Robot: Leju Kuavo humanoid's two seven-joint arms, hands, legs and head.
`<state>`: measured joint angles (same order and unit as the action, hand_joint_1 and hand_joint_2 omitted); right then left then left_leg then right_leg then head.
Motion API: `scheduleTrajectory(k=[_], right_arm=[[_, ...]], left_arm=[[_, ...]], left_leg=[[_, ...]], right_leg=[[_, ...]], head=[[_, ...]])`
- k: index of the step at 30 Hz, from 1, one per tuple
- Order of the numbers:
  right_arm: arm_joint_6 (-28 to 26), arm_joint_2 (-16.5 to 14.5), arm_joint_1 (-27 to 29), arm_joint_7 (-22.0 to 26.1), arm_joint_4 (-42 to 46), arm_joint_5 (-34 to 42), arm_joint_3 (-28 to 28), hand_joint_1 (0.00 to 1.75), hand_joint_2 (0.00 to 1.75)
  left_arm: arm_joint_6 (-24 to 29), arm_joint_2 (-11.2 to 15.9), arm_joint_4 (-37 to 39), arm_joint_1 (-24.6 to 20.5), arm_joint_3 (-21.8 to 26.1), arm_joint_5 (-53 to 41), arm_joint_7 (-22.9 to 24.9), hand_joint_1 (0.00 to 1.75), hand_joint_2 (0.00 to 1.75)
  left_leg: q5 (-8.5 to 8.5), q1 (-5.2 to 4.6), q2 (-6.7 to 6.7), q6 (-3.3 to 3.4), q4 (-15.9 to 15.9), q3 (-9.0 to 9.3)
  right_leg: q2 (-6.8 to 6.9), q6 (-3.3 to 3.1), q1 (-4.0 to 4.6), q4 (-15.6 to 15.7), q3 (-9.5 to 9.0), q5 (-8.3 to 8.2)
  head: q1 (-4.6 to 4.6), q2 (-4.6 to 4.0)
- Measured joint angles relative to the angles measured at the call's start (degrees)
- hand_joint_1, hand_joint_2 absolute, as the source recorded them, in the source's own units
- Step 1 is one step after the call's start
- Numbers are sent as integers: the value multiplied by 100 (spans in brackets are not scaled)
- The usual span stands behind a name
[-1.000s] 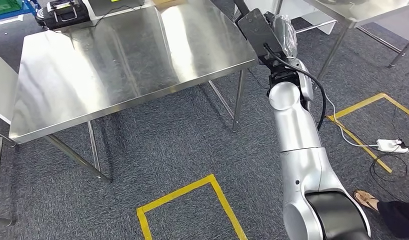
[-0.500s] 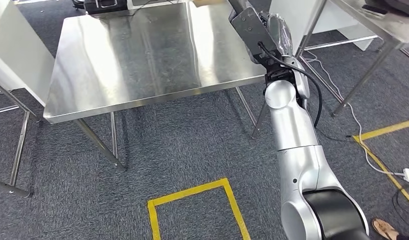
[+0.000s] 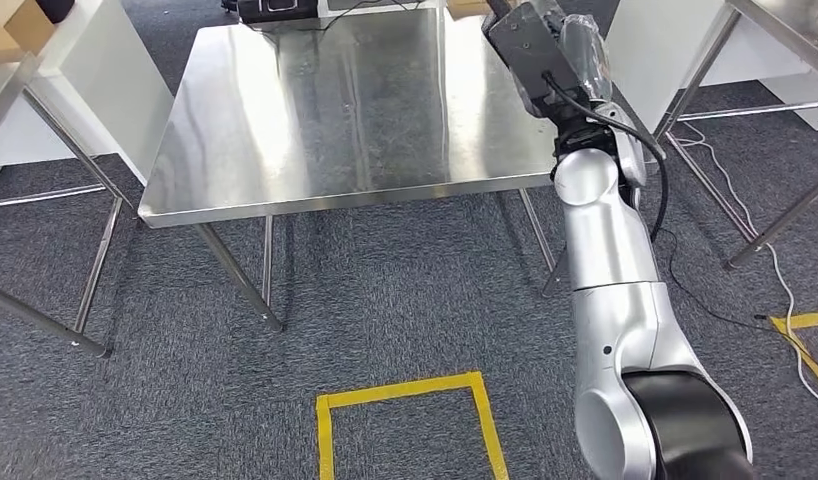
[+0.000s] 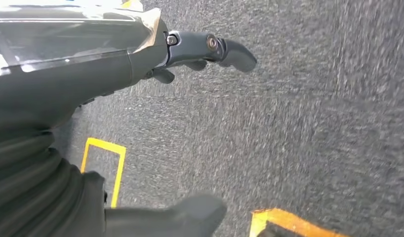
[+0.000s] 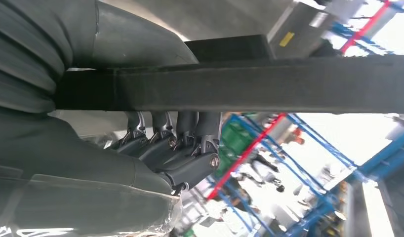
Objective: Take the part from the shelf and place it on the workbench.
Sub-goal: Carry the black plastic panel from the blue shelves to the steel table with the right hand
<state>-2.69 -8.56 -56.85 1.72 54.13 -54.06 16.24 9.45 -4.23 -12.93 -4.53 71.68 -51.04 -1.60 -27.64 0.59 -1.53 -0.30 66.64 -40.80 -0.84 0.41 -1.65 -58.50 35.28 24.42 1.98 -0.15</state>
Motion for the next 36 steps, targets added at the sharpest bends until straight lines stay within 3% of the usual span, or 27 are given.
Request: scheduleTrajectory(k=[2, 3, 4, 6, 8, 10, 12, 15, 16, 18, 20, 21, 22, 23, 25, 27, 29, 32, 35, 36], right_arm=[[41, 45, -7, 73, 23, 53, -44, 175, 175], [48, 57, -5, 101, 23, 66, -56, 175, 175], [50, 64, -4, 126, 23, 76, -63, 175, 175], [41, 68, -14, 174, 22, 96, -72, 175, 175], [23, 68, -49, 221, 18, 115, -80, 175, 175], [10, 68, -88, 263, 1, 139, -83, 175, 175], [3, 61, -111, 300, -28, 166, -83, 175, 175], [-13, 24, -146, 323, -72, 201, -83, 175, 175], [-19, 12, -164, 325, -81, 210, -82, 175, 175], [-28, -1, -198, 330, -100, 222, -80, 175, 175], [-31, -2, -202, 333, -135, 228, -78, 175, 175], [-32, -1, -193, 339, -156, 234, -76, 175, 175], [-35, 3, -186, 351, -180, 243, -77, 175, 175], [-46, 7, -186, 372, -202, 256, -78, 175, 175], [-90, 11, -205, 431, -244, 293, -79, 175, 175], [-140, 3, -230, 483, -288, 321, -78, 175, 175], [-166, -8, -240, 509, -332, 330, -78, 175, 175], [-186, -28, -249, 513, -366, 331, -80, 175, 175], [-197, -46, -252, 516, -402, 331, -79, 175, 175], [-200, -48, -247, 517, -421, 334, -79, 175, 175]], left_arm=[[17, 6, 0, -5, 1, 4, 0, 0, 175], [15, 5, 0, -5, 1, 8, 0, 0, 175], [13, 6, 0, -5, 1, 13, 0, 0, 175], [4, 14, -1, -6, 1, 32, -5, 0, 175], [-13, 19, -1, -15, 3, 59, -14, 0, 175], [-23, 11, 0, -22, 8, 85, -17, 0, 175], [-18, 4, 1, -22, 14, 113, -17, 0, 175], [13, 9, -1, -19, 22, 138, -11, 0, 175], [19, 5, 0, -19, 24, 143, -7, 0, 175], [22, -2, 1, -23, 25, 148, -2, 0, 175], [22, -4, 1, -27, 25, 150, -2, 0, 175], [22, -5, 1, -27, 27, 154, -1, 0, 175], [22, -6, 1, -26, 32, 161, -1, 0, 175], [22, -7, 1, -26, 43, 169, 0, 0, 175], [25, -17, 1, -25, 76, 181, -1, 0, 175], [28, -29, 1, -23, 105, 184, -4, 0, 175], [32, -35, 1, -17, 115, 184, -9, 0, 175], [33, -40, 2, -6, 117, 184, -14, 0, 175], [36, -29, 3, -3, 121, 184, -17, 0, 175], [36, -28, 3, -1, 122, 184, -18, 0, 175]], left_leg=[[-229, 38, 116, -42, 659, -355], [-203, 55, 132, -54, 751, -424], [-80, 69, 138, -59, 622, -380], [285, 83, 181, -50, -116, -21], [468, 63, 213, -13, -693, 283], [477, 32, 190, 11, -795, 338], [468, -8, 155, 50, -787, 333], [441, -39, 115, 205, -809, 357], [452, -26, 110, 246, -841, 384], [470, -2, 103, 315, -893, 436], [461, -10, 79, 346, -893, 447], [457, -16, 60, 350, -891, 450], [452, -21, 36, 351, -888, 452], [447, -27, 12, 346, -885, 458], [427, -38, -26, 319, -877, 469], [393, -62, -49, 266, -854, 470], [368, -66, -60, 204, -846, 472], [236, -31, -2, 97, -666, 393], [-194, 10, 90, -14, 333, -103], [-269, 26, 101, -39, 629, -279]], right_leg=[[43, -26, 9, -1, -20, 20], [57, -27, 8, -2, -26, 29], [66, -23, 5, -3, -34, 37], [79, 14, 0, -4, -61, 62], [86, 61, 36, -11, -73, 93], [95, 74, 95, -17, -73, 116], [122, 99, 91, 17, -94, 116], [169, 235, 32, 87, -137, 119], [171, 249, 36, 24, -119, 160], [153, 217, 40, -440, 102, 381], [122, 172, 51, -1238, 518, 682], [112, 175, 58, -1518, 684, 750], [104, 196, 66, -1600, 755, 729], [101, 225, 71, -1428, 703, 613], [96, 259, 77, -629, 360, 264], [87, 212, 91, -42, 85, 27], [83, 135, 108, 58, 30, -17], [93, 30, 52, 102, -37, -22], [99, -53, 40, 112, -105, 9], [99, -64, 42, 111, -120, 22]], head=[[3, 0], [5, 0], [5, 0], [6, 0], [-1, 0], [-15, 0], [-17, 0], [-15, 0], [-22, 0], [-36, 0], [-48, 0], [-50, 0], [-55, 0], [-61, 0], [-72, 0], [-71, 0], [-72, 0], [-59, 0], [-35, 0], [-37, 0]])
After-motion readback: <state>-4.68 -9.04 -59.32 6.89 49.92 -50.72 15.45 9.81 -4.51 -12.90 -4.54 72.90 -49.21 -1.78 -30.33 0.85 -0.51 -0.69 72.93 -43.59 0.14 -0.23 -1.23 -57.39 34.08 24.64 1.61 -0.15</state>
